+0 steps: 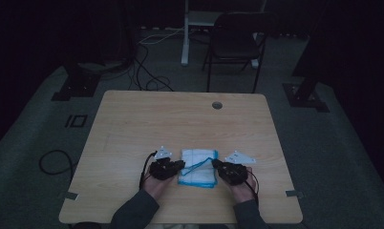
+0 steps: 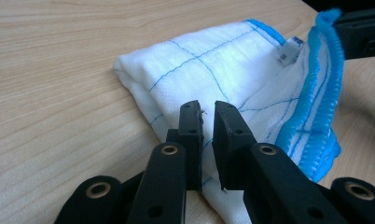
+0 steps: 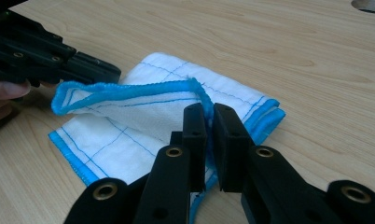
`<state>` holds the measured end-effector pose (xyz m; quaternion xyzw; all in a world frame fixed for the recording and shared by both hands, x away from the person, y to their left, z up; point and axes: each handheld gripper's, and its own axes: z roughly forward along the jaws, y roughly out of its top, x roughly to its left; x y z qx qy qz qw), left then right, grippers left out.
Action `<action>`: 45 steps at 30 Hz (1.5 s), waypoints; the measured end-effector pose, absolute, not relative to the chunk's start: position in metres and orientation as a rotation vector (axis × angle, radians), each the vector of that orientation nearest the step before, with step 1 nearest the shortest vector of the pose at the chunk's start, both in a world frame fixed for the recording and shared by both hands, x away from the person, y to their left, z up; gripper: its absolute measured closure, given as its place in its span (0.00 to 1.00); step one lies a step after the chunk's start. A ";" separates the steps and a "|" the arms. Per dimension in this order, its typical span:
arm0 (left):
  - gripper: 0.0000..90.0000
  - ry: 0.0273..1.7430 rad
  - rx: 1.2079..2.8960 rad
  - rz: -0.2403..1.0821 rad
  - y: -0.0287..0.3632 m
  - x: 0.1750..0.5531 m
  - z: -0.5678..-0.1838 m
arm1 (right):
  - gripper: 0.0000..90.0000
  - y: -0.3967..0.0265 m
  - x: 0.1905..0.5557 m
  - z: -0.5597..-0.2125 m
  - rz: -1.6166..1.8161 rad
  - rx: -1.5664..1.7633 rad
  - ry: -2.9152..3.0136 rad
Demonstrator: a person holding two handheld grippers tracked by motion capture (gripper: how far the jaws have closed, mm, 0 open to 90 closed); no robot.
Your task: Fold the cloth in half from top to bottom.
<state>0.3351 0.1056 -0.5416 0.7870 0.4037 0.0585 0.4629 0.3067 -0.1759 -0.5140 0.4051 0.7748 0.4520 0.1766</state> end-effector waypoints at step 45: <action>0.68 1.229 1.899 0.453 0.193 0.335 -0.540 | 0.61 -0.225 0.340 -0.546 1.014 1.374 2.125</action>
